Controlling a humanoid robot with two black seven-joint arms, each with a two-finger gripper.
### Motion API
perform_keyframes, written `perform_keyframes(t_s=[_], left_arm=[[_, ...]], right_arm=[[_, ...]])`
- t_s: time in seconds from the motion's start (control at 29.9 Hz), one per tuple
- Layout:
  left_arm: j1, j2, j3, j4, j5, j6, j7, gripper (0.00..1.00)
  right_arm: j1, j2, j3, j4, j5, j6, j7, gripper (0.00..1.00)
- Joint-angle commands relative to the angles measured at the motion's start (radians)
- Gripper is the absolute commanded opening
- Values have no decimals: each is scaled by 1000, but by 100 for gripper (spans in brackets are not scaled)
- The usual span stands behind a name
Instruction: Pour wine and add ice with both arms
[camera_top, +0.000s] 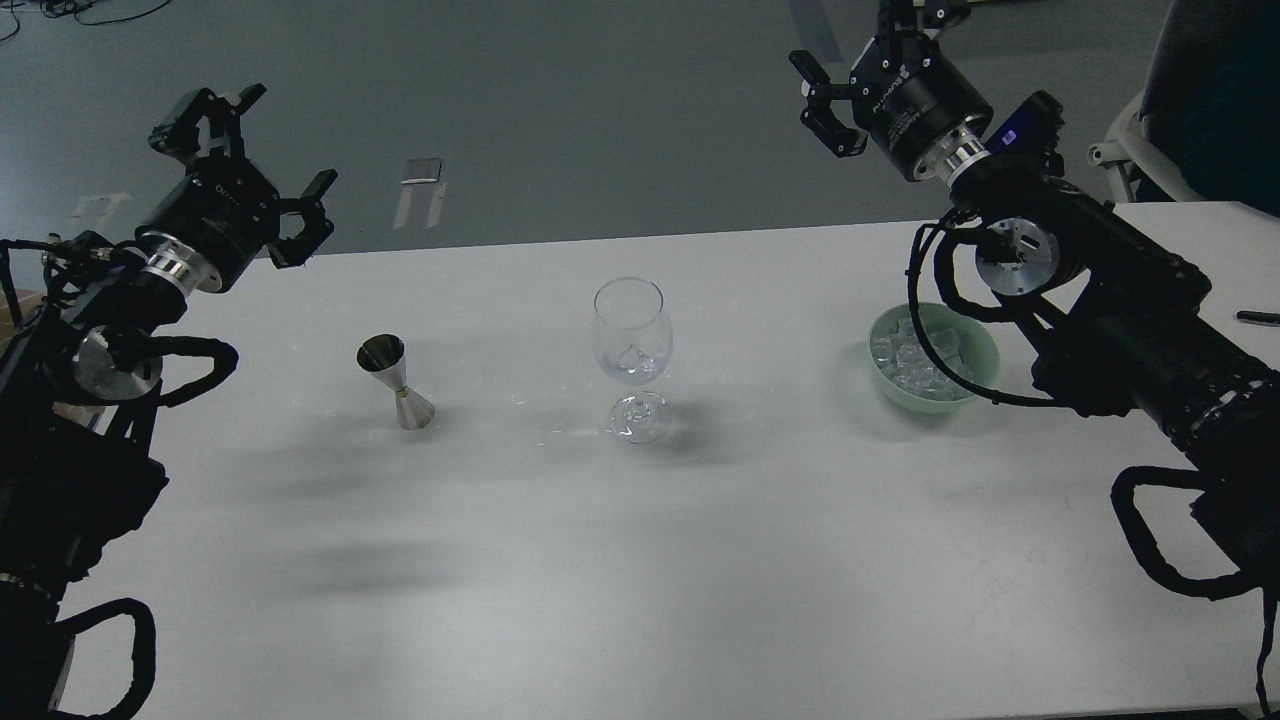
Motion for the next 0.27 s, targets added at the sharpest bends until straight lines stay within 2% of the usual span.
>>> perform_keyframes(t_s=[0.0, 0.23], left_arm=[[-18, -21, 2, 14, 0, 0, 1, 98], [-25, -49, -1, 34, -14, 0, 1, 98]], right_arm=[[-18, 33, 51, -54, 8, 9, 4, 100], [-17, 48, 57, -51, 9, 9, 4, 100]])
